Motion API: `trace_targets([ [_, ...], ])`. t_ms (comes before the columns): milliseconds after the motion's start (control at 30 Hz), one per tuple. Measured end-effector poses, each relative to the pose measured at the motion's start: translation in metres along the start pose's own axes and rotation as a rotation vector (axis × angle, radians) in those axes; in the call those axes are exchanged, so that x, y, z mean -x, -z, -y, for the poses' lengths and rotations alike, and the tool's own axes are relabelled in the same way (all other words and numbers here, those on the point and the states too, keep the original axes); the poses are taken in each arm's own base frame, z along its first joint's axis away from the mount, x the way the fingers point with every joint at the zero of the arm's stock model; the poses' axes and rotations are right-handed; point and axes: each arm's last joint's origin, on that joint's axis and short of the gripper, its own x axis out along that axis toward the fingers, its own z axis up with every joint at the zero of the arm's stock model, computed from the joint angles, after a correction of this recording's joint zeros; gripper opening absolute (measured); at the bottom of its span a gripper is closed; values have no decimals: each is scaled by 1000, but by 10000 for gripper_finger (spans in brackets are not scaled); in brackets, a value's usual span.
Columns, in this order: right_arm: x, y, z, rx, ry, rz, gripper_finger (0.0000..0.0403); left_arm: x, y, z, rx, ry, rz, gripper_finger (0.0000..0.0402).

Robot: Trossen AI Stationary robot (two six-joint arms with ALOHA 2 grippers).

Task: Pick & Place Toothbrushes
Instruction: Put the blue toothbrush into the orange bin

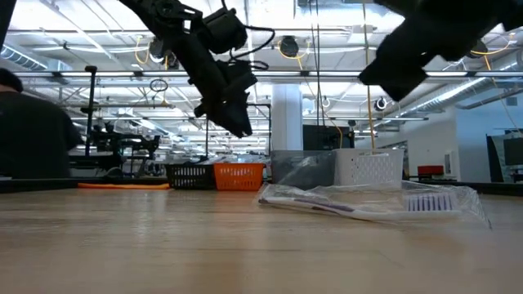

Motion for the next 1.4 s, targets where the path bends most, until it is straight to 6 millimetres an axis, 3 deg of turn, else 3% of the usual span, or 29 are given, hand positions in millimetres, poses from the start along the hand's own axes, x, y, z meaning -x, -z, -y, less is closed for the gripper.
trace_targets([
  [333,7,26,-43,-57,-101,-81,171,6,15,36,-87,51,-65,159],
  [533,12,43,-58,-105,-73,-130,171,14,32,69,-156,103,-118,159],
  [667,5,61,-67,-152,-69,-181,171,22,44,91,-184,137,-145,159],
  [900,-11,92,-76,-210,-53,-261,168,34,60,122,-216,168,-140,159],
  [1133,-20,114,-82,-252,-44,-306,140,45,73,143,-216,140,-105,159],
  [1400,-23,121,-84,-259,-51,-311,116,54,82,161,-216,157,-58,159],
])
